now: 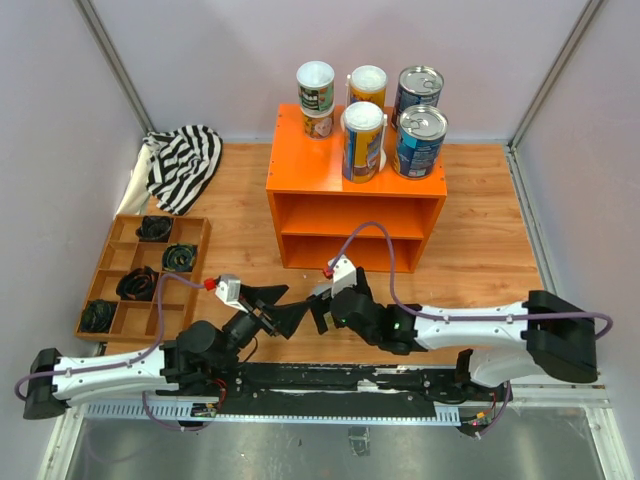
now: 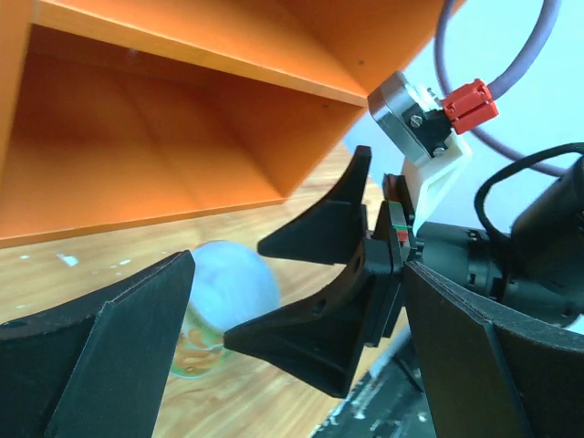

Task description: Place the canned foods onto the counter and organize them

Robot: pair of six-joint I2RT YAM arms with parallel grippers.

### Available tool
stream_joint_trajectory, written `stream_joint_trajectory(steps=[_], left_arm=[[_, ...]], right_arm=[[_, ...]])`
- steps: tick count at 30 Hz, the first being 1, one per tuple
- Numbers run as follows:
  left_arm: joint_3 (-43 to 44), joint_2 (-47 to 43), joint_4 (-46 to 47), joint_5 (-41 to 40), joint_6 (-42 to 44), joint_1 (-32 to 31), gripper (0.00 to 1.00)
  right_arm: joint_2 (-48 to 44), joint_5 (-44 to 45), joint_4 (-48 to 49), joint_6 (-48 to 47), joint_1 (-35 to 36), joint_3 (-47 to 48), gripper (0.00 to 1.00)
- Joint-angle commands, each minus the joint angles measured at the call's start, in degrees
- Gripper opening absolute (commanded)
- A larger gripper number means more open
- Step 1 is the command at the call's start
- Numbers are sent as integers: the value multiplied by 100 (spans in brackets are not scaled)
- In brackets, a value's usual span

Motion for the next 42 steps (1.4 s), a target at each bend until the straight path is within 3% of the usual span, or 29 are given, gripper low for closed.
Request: stream_joint_trajectory(steps=[1, 7, 12, 16, 24, 31, 34, 42], left_arm=[[-196, 107, 436, -650, 278, -80, 99], [-314, 1158, 1224, -1093, 583, -97, 99], [-513, 2386, 2592, -1192, 1201, -171, 99], [-699, 3264, 4033, -900, 1781, -242, 99], [-729, 5166, 5986, 115, 2488, -391, 99], [-609, 6695, 7155, 389, 2692, -466, 99], [-438, 7207, 7222, 389, 2754, -482, 99], [-235, 8161, 8131, -301, 3024, -502, 99]], right_arm=[[-757, 342, -105, -3, 146, -334, 98], [-1811, 839, -553, 316, 523, -744, 98], [-2682, 1567, -1084, 669, 887, -1092, 99], [-3438, 1918, -1473, 984, 992, -1384, 99], [-4236, 2355, -2342, 1454, 1020, -1554, 99], [-4795, 2572, -2956, 1644, 1027, -1555, 99], [-4971, 2607, -3080, 1674, 1029, -1568, 99], [-4971, 2601, -3140, 1675, 1029, -1522, 99]])
